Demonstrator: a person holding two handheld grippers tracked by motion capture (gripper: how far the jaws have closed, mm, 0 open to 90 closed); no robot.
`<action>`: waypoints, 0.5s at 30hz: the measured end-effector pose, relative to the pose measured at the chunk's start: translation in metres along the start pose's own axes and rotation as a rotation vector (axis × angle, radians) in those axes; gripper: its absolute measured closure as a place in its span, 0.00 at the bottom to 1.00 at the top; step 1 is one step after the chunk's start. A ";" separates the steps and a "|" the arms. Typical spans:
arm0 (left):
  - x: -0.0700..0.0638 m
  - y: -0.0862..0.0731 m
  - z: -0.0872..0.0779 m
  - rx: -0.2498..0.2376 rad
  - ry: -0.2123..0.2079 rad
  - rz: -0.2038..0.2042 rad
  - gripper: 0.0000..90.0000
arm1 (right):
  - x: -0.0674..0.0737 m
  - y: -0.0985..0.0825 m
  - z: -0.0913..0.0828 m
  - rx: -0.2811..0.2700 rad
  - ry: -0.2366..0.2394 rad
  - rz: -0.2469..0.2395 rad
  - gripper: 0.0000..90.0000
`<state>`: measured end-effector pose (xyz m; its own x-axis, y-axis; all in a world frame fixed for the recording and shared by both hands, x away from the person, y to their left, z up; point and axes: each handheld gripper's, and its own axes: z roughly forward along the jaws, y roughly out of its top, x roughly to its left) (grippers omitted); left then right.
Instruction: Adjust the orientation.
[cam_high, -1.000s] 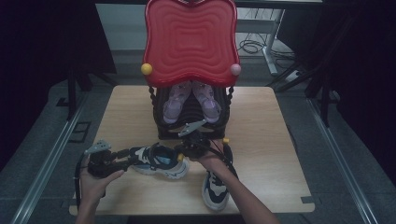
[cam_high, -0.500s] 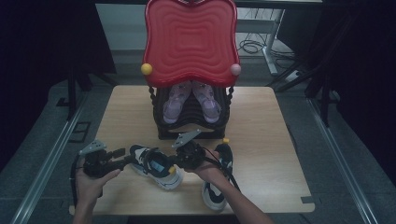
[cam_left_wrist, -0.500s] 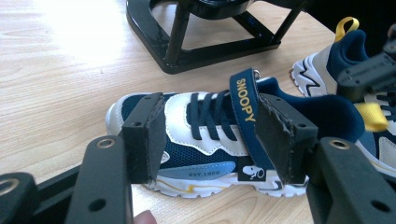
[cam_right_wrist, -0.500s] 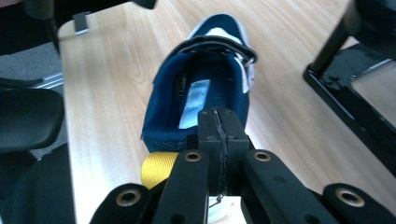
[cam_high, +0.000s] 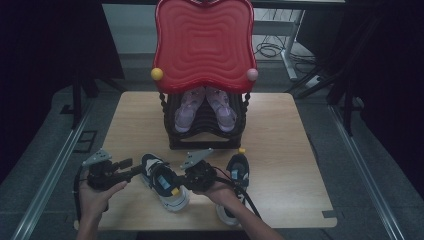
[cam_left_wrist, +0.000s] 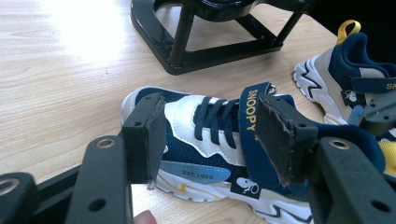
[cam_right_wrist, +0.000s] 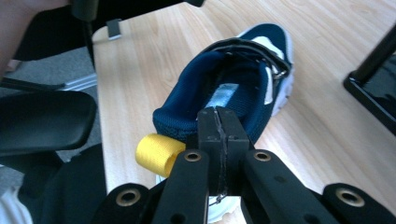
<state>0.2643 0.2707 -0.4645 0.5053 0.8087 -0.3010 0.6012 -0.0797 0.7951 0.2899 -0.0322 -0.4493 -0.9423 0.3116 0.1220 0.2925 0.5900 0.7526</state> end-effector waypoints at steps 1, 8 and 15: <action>0.000 0.000 0.000 0.000 0.000 0.000 0.49 | 0.001 -0.001 0.001 -0.004 0.007 0.002 0.99; 0.001 0.000 -0.001 -0.001 0.003 0.001 0.49 | 0.007 -0.005 0.007 -0.028 0.062 0.015 0.99; 0.002 0.000 -0.002 -0.003 0.004 -0.004 0.49 | 0.013 -0.005 0.014 -0.039 0.110 0.010 0.99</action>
<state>0.2642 0.2737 -0.4646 0.5006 0.8112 -0.3022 0.6012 -0.0746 0.7956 0.2780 -0.0210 -0.4603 -0.9522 0.2325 0.1981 0.2973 0.5568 0.7756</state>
